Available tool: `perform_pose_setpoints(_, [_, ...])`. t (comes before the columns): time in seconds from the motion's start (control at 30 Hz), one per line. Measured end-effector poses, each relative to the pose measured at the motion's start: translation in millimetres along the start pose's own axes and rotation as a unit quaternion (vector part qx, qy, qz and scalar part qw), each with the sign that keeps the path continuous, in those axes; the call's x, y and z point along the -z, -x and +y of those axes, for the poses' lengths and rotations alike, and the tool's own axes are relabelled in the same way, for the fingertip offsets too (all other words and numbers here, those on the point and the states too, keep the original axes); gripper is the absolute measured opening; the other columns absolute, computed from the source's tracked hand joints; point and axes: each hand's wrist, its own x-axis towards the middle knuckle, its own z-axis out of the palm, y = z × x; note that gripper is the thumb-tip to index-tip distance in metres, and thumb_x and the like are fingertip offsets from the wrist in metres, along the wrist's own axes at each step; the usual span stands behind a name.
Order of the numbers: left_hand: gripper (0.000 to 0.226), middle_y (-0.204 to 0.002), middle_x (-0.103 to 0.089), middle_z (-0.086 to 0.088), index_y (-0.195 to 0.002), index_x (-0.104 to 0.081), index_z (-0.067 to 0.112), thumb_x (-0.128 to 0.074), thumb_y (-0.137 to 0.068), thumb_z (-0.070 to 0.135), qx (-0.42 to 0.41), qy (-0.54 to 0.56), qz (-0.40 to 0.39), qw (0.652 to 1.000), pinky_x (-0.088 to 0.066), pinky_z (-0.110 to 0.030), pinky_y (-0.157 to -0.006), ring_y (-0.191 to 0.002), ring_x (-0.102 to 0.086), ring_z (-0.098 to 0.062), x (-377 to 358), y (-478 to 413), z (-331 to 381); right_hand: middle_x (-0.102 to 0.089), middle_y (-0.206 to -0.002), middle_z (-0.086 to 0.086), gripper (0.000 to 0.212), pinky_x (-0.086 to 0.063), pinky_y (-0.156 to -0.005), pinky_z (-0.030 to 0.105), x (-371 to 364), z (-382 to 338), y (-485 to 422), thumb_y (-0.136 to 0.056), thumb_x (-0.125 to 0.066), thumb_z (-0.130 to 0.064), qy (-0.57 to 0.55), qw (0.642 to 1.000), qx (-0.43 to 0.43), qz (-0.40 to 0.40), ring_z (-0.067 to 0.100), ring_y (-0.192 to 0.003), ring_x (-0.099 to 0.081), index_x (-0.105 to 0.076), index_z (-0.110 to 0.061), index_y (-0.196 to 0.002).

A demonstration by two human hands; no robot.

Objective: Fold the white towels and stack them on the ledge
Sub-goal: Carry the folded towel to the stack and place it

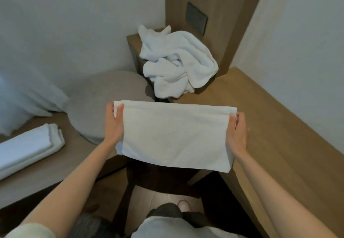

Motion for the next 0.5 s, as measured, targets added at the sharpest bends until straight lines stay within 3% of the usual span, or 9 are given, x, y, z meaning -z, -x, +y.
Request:
perform_pose_setpoints(0.17, [0.041, -0.108, -0.050, 0.008, -0.129, -0.043, 0.015, -0.040, -0.100, 0.043, 0.070, -0.028, 0.101, 0.992, -0.032, -0.028, -0.082, -0.098, -0.047, -0.011, 47.4, 37.4, -27.6, -0.055, -0.082, -0.006, 0.021, -0.045, -0.072, 0.040, -41.0, -13.5, -4.2, -0.100, -0.033, -0.045, -0.021, 0.993, 0.048, -0.110, 0.020, -0.081, -0.055, -0.045, -0.029, -0.090])
perform_pose_setpoints(0.3, [0.036, -0.110, -0.052, 0.008, -0.125, -0.048, 0.017, -0.041, -0.099, 0.042, 0.108, -0.041, 0.165, 0.979, -0.036, -0.031, -0.087, -0.104, -0.049, -0.014, 89.6, 64.4, -49.8, -0.055, -0.080, -0.009, 0.020, -0.041, -0.063, 0.031, -80.4, -32.8, 6.6, -0.100, -0.038, -0.040, -0.034, 0.980, 0.089, -0.177, 0.007, -0.072, -0.053, -0.047, -0.023, -0.094])
perform_pose_setpoints(0.43, [0.025, -0.105, -0.055, 0.005, -0.112, -0.048, 0.023, -0.041, -0.099, 0.043, 0.151, -0.046, 0.218, 0.963, -0.040, -0.037, -0.088, -0.104, -0.052, -0.019, 133.1, 82.9, -72.6, -0.054, -0.079, -0.013, 0.019, -0.033, -0.061, 0.027, -128.7, -59.4, 25.1, -0.101, -0.037, -0.037, -0.016, 0.966, 0.114, -0.232, 0.006, -0.072, -0.052, -0.046, -0.022, -0.094])
perform_pose_setpoints(0.5, [0.030, -0.108, -0.055, 0.003, -0.115, -0.048, 0.020, -0.040, -0.099, 0.044, 0.173, -0.054, 0.247, 0.952, -0.040, -0.040, -0.090, -0.105, -0.051, -0.020, 154.8, 85.7, -84.4, -0.052, -0.074, -0.016, 0.020, -0.030, -0.054, 0.023, -155.8, -74.9, 36.8, -0.101, -0.037, -0.038, 0.000, 0.960, 0.138, -0.244, -0.002, -0.065, -0.048, -0.045, -0.022, -0.093])
